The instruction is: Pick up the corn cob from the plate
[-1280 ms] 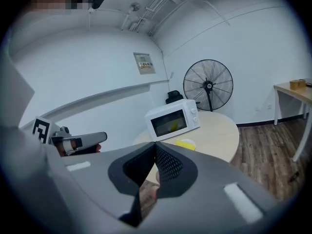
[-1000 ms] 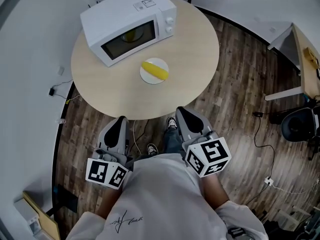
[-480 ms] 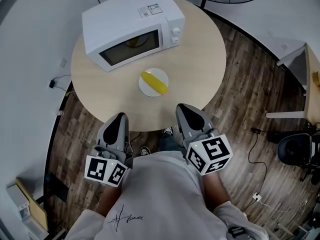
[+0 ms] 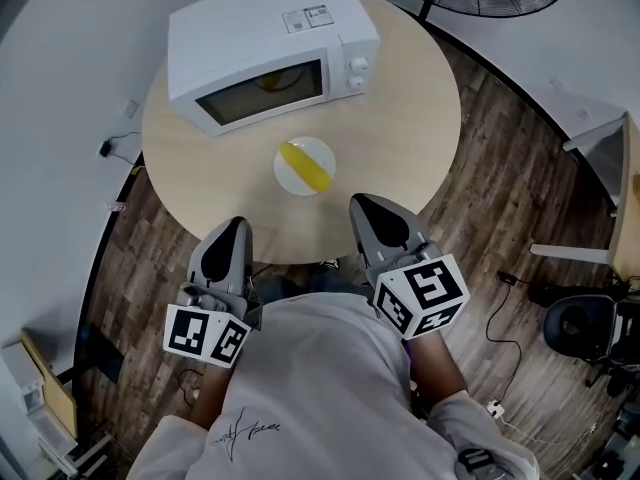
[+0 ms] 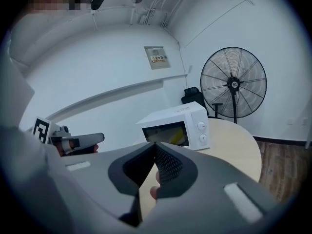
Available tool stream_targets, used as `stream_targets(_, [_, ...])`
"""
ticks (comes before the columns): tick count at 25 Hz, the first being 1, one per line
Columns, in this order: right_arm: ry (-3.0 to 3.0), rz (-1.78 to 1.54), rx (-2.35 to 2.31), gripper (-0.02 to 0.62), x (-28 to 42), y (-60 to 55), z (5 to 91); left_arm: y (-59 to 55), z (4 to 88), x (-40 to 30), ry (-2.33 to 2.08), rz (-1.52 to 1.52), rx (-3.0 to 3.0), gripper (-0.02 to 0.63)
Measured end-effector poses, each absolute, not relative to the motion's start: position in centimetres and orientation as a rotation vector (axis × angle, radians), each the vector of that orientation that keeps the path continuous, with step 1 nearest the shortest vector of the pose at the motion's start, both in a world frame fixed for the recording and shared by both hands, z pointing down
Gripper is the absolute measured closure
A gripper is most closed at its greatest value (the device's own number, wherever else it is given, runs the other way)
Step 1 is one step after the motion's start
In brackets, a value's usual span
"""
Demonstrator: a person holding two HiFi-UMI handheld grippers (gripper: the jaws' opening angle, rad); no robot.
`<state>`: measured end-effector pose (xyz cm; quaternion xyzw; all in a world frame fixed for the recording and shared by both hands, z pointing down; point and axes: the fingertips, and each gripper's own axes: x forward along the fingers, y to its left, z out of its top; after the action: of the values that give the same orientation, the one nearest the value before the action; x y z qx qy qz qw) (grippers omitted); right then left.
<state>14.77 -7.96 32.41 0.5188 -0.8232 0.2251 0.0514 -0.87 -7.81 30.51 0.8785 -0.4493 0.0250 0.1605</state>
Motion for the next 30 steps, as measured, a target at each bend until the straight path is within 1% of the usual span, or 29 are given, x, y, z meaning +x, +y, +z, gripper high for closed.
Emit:
stream_targets(10, [-2.527,0.600,1.381,0.583,13.8,-11.3,33.5,-8.0,31.5,-2.3,-1.371,0.084,2.445,0.611])
stream_targets(23, [-2.478,0.606,1.284,0.583,13.1,-13.9,35.1,-10.3,32.2,-2.6,-1.342,0.081,2.423,0.612])
stream_targets(30, [-2.447,0.660,1.225,0.581,11.8,-15.3,37.7,-11.2,33.0,-4.0,-1.362,0.085,2.376,0.611])
